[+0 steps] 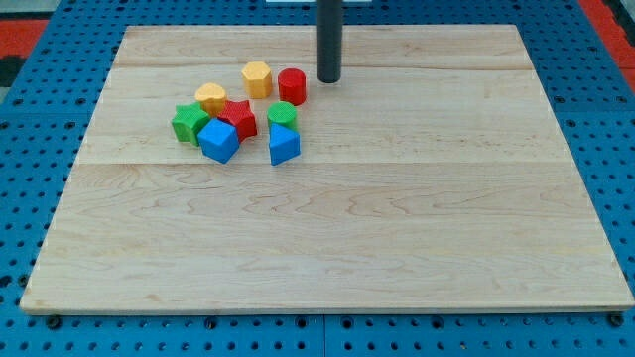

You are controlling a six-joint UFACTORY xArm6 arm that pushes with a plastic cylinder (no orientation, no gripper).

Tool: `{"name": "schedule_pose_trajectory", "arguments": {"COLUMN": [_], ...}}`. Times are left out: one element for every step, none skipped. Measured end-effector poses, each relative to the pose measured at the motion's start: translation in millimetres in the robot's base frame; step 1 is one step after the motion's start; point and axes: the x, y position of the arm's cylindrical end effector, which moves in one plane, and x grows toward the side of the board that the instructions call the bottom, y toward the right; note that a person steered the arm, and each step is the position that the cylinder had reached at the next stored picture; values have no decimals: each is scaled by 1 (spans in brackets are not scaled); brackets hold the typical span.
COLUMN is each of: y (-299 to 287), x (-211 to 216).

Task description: Place the red circle to the top of the green circle

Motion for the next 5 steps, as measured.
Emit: {"name": "schedule_pose_trajectory", "arguments": {"y": [-30,-31,-32,-3,2], "x": [-3,13,46,28,5]}}
